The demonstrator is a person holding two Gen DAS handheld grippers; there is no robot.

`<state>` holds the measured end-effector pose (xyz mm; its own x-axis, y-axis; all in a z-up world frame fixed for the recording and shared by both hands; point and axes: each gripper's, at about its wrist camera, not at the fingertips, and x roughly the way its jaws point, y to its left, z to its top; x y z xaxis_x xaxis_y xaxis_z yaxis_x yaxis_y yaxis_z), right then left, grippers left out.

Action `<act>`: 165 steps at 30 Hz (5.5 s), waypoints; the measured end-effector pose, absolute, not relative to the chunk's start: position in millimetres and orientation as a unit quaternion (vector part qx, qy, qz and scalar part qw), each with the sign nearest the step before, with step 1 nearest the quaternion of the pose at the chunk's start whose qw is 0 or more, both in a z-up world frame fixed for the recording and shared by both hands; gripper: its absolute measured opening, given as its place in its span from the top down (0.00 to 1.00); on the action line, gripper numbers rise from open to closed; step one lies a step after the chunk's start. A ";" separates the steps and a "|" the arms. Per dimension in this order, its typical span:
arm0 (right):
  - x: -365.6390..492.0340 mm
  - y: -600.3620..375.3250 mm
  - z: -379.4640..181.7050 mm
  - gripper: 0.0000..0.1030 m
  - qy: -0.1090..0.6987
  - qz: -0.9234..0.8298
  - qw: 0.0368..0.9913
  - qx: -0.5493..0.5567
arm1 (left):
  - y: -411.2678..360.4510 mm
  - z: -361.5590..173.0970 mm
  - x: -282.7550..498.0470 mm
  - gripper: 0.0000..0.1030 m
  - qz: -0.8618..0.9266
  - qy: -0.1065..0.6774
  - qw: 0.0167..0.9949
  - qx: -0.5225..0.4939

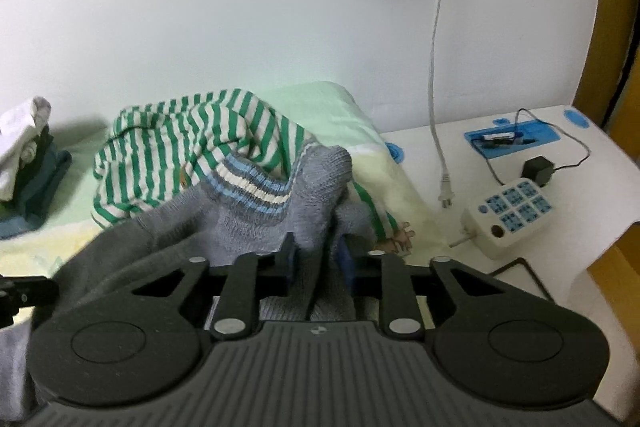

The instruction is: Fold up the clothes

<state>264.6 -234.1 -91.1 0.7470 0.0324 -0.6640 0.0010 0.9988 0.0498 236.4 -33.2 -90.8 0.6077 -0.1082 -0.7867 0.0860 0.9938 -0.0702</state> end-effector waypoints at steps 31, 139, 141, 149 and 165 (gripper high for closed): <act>285.0 -235.1 -105.7 0.31 0.388 -0.022 0.921 0.012 | -29.4 -133.1 284.0 0.36 -0.058 0.467 0.882 -0.002; 25.2 -193.2 -101.8 0.87 0.402 0.298 0.856 -0.130 | 12.8 -123.1 -78.5 0.95 -0.116 0.509 0.852 0.022; 12.8 -204.6 -103.5 0.87 0.423 0.312 0.840 -0.138 | 7.9 -126.2 -93.1 0.95 -0.118 0.520 0.846 0.030; -22.3 -223.1 -136.1 0.86 0.513 0.347 0.764 -0.180 | -8.2 -134.3 -131.5 0.94 -0.133 0.553 0.821 0.039; 112.8 -198.3 -121.9 0.28 0.365 0.215 0.893 -0.148 | 49.6 -116.8 -10.6 0.27 0.002 0.453 0.891 -0.019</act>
<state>112.8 -198.3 -121.9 0.6406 0.2757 -0.7167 -0.4927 0.8634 -0.1082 -10.6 49.6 -116.8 0.5901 -0.0143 -0.8072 -0.0204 0.9993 -0.0326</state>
